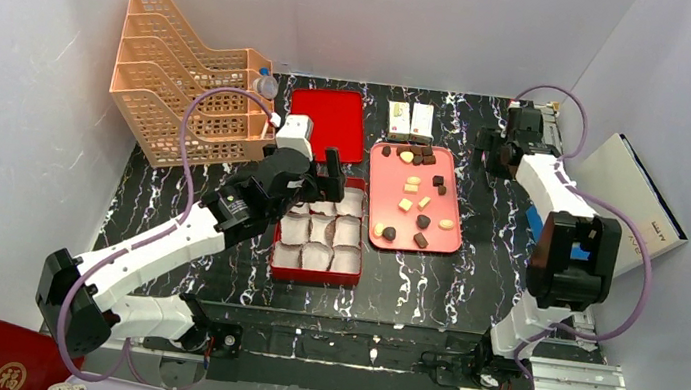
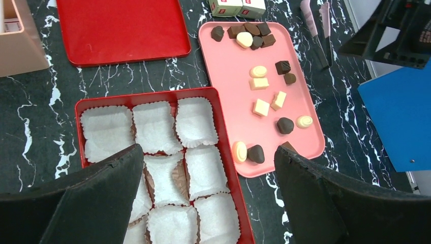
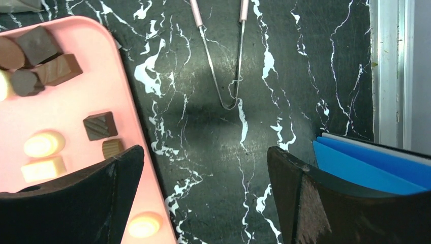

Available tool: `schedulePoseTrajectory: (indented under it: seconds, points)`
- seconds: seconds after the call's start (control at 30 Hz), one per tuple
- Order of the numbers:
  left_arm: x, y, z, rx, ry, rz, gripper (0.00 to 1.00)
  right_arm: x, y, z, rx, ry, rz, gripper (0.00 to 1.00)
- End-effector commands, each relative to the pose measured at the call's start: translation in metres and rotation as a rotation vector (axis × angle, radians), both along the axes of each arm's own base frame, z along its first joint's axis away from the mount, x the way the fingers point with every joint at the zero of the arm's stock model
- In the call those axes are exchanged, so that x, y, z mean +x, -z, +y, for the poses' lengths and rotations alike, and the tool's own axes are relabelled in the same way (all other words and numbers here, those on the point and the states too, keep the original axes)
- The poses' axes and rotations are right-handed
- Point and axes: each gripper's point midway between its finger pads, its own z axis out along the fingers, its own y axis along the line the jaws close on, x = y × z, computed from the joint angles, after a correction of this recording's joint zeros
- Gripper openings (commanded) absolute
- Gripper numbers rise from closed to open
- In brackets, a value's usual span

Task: Pack the chocolate
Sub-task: Pick up the clamp from the center of the board.

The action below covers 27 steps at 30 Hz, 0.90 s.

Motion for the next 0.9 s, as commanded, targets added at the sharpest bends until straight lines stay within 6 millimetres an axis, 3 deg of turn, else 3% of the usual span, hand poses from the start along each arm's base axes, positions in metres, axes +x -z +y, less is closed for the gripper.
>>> schedulePoseTrajectory:
  seconds: [0.0,0.53,0.87]
  points:
    - [-0.005,-0.006,-0.001,-0.027,0.028,-0.034,0.98,0.03,-0.011,-0.008,-0.014,0.04,-0.068,0.99]
    - [-0.014,-0.008,0.007,-0.029,0.067,-0.09,0.98,0.071,0.026,-0.021,-0.037,0.08,-0.026,0.99]
    - [-0.014,-0.003,0.011,0.017,0.067,-0.085,0.98,0.08,0.053,-0.026,-0.021,0.078,0.015,0.97]
